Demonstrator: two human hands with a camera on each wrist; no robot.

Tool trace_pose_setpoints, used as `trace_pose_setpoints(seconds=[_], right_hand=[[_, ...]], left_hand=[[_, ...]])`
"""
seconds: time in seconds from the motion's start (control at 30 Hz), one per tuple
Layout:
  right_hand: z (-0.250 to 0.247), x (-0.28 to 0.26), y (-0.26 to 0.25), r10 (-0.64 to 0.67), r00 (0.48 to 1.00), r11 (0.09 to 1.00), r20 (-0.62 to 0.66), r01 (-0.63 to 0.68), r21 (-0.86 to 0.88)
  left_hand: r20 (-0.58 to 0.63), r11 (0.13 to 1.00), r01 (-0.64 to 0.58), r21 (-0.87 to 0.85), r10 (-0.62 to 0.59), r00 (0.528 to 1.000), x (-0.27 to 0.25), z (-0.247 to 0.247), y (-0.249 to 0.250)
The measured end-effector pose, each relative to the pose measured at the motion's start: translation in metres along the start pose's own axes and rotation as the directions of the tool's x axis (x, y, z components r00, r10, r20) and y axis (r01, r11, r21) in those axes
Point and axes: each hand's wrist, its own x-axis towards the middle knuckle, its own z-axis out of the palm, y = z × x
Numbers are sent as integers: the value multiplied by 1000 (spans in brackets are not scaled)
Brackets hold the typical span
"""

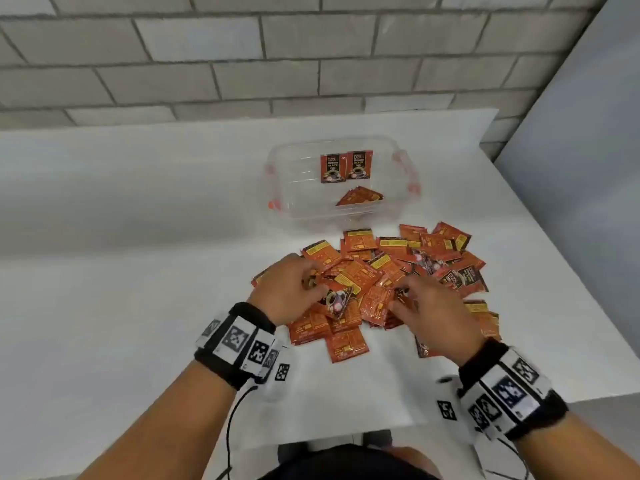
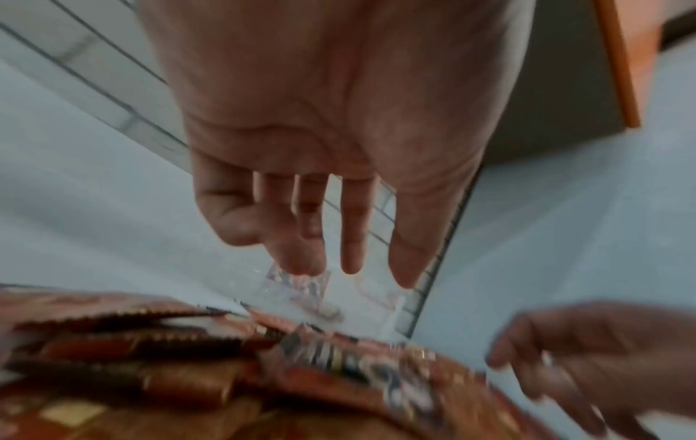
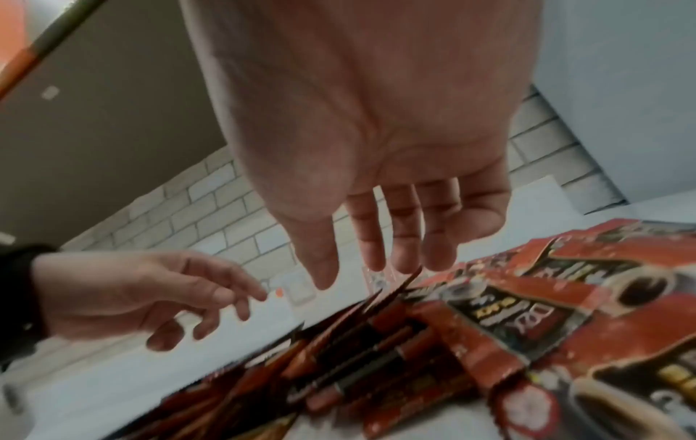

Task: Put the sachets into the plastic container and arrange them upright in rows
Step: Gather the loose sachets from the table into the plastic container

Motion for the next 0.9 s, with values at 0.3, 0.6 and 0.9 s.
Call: trace_pose_setpoints(seconds=[0.3, 0.6, 0.9], right_hand=[[24, 21, -9, -18, 999, 978, 47, 27, -205], [-9, 22, 23, 0, 982, 942, 190, -64, 330], [-21, 52, 20, 94, 985, 932, 143, -137, 335]], left_hand=[[193, 900, -30, 434, -60, 979, 24, 25, 8], [185, 985, 155, 75, -167, 968, 35, 12, 12], [199, 989, 149, 22, -150, 968, 65, 23, 29]])
